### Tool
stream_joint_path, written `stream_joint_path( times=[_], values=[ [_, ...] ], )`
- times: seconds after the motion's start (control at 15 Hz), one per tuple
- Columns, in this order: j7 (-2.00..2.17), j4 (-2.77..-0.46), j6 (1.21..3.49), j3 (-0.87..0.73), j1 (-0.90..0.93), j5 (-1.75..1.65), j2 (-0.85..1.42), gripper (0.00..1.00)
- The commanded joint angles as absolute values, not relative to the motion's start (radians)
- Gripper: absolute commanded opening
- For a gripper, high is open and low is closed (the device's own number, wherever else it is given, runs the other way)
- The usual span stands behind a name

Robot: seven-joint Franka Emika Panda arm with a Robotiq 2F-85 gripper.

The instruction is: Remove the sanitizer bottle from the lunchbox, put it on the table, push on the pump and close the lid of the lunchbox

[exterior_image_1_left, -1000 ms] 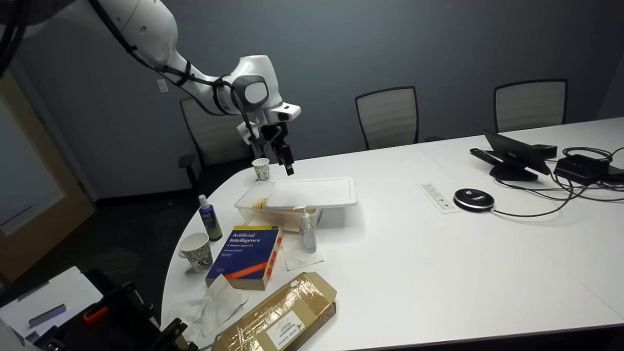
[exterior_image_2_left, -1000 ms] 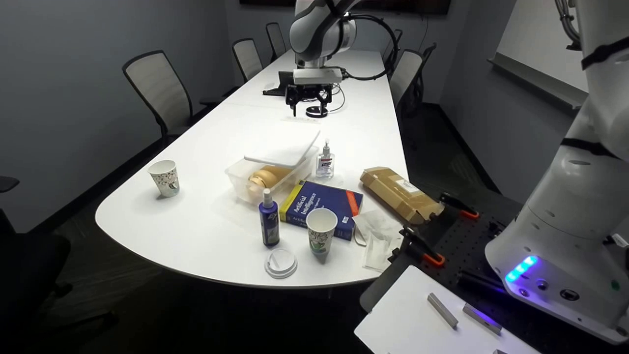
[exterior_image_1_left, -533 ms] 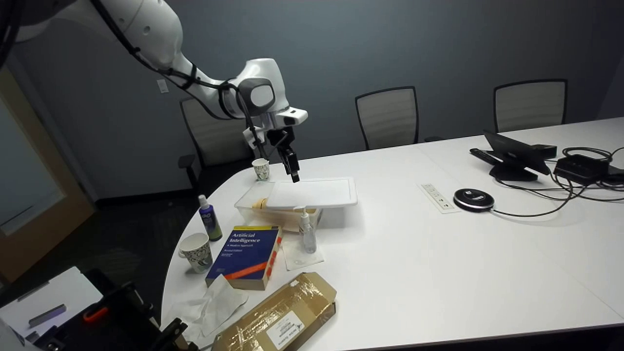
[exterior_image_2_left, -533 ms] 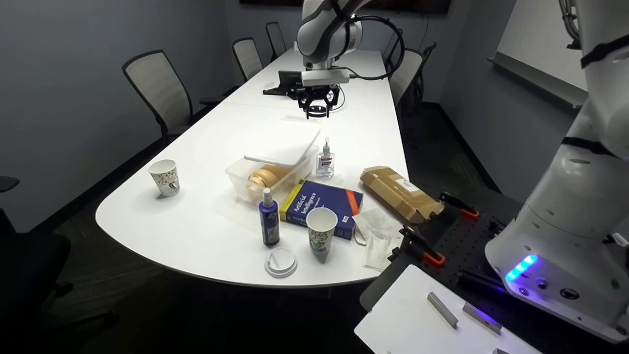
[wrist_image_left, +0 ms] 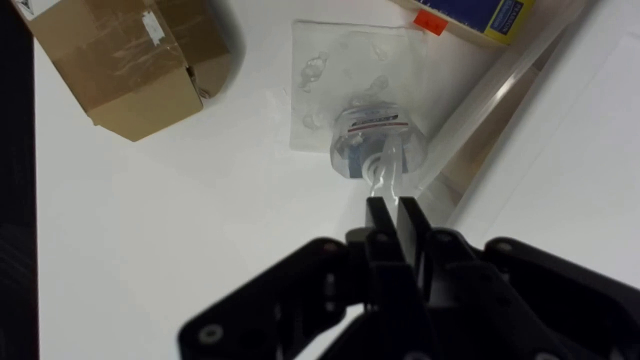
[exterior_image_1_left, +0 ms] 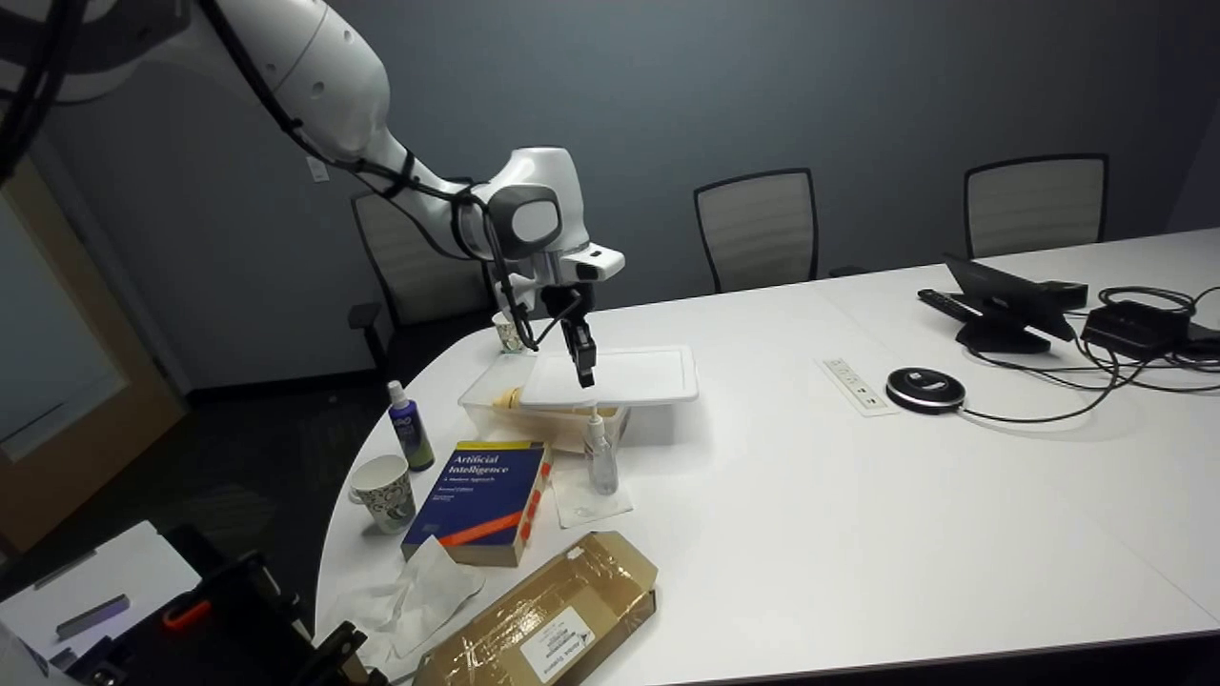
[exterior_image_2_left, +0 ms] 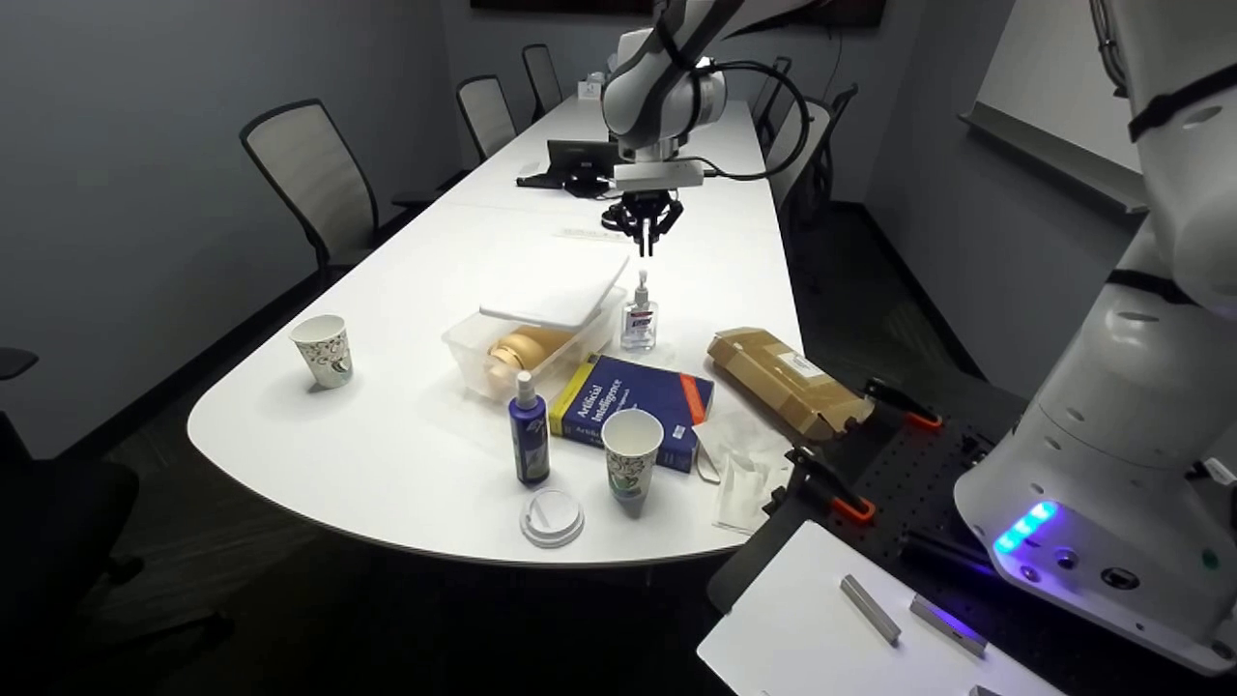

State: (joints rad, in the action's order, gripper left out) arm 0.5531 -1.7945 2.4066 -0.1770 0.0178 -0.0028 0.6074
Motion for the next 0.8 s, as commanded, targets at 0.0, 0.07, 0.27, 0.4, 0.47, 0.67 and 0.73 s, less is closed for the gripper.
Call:
stream_joint_path(
  times=[0.0, 0.07, 0.27, 0.4, 0.47, 0.67, 0.73],
  values=[
    [0.536, -1.798, 2.416, -0.164, 0.012, 0.031, 0.616, 0.0],
    [0.536, -1.795, 2.417, -0.164, 0.013, 0.034, 0.621, 0.0],
    [0.537, -1.796, 2.422, -0.163, 0.013, 0.044, 0.629, 0.0],
    [0.537, -1.793, 2.426, -0.164, 0.012, 0.047, 0.635, 0.0],
    [0.529, -1.79, 2.43, -0.161, 0.009, 0.051, 0.638, 0.0],
    [0.527, -1.783, 2.433, -0.16, 0.006, 0.055, 0.65, 0.0],
    [0.527, -1.78, 2.432, -0.161, 0.005, 0.056, 0.655, 0.0]
  ],
)
